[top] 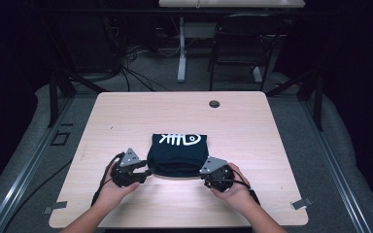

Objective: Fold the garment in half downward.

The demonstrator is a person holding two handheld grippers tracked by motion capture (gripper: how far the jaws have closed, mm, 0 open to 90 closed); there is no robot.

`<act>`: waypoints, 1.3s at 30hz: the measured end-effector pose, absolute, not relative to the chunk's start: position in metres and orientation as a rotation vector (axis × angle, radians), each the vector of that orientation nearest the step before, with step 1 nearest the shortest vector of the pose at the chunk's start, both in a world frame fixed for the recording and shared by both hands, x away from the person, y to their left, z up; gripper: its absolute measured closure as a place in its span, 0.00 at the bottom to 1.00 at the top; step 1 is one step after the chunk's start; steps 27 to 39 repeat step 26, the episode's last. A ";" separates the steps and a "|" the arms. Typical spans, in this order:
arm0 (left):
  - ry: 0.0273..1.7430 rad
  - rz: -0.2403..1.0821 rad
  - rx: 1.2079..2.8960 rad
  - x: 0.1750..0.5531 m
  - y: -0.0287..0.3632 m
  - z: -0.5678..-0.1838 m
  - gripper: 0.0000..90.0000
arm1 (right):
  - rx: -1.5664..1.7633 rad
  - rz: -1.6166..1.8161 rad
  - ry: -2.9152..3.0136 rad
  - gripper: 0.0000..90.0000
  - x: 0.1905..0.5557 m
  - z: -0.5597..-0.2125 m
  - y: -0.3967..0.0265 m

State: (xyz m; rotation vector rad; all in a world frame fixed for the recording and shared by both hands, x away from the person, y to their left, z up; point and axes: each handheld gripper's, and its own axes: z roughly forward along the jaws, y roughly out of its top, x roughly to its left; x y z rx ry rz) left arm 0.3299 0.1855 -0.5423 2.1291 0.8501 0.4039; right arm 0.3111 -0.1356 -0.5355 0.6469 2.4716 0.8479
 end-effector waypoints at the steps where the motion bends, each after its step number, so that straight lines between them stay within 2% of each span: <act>1: 0.866 0.398 2.112 0.328 0.189 -0.542 0.61 | 0.657 0.863 2.461 0.73 0.309 -0.535 -0.137; 14: 0.967 0.335 2.040 0.315 0.219 -0.558 0.59 | 0.783 0.942 2.445 0.62 0.290 -0.539 -0.160; 39: 0.953 0.336 2.074 0.314 0.220 -0.565 0.58 | 0.892 1.044 2.441 0.62 0.291 -0.550 -0.170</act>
